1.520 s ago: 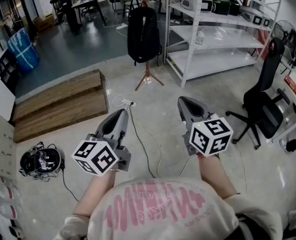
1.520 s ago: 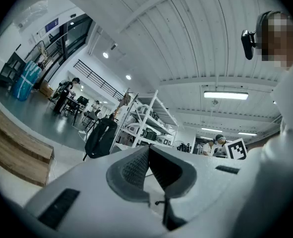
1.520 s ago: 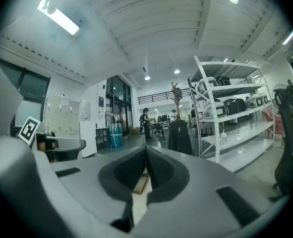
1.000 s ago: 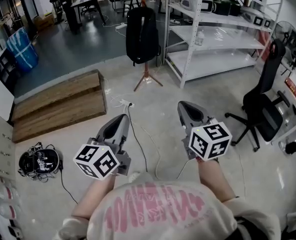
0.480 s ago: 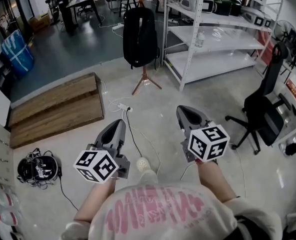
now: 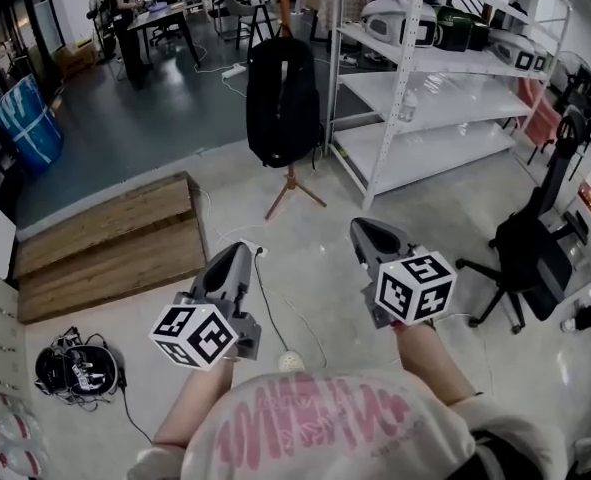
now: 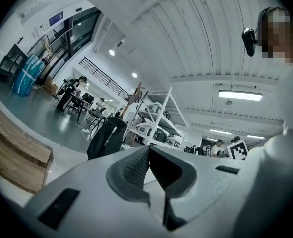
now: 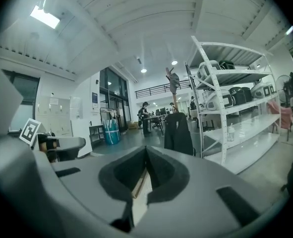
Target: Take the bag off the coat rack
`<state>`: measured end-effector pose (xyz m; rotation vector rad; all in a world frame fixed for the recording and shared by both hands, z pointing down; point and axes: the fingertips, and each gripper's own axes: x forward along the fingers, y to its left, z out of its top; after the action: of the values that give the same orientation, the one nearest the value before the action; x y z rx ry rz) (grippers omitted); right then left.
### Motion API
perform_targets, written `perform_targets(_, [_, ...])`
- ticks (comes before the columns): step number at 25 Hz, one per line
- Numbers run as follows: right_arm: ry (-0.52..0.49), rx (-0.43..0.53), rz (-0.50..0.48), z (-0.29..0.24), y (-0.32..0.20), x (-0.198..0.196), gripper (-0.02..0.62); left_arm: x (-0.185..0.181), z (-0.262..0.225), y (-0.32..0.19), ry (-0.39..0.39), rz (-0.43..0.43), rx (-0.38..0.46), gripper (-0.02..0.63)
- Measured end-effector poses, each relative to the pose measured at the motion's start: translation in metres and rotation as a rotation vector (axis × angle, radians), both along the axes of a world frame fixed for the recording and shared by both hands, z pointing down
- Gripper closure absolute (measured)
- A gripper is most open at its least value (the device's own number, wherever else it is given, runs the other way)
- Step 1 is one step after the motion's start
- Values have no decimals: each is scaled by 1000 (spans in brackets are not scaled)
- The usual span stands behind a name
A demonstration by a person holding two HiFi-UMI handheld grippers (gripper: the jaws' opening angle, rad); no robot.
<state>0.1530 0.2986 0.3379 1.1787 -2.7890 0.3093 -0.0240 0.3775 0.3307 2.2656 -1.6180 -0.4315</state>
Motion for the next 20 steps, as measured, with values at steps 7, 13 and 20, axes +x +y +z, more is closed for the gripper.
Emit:
perform_targets(7, [-24,28,8,-23,-80,-27,589,-28,-22,-84,-8,11,38,603])
perform_targets(13, [-44,42,36,-24,-134,-40,589,-47,-24,-141,-19,20,55,603])
perform_targets(20, [-44,3,58,-1,-170,-48,589,-62,-6,-180,-22,23,14,603])
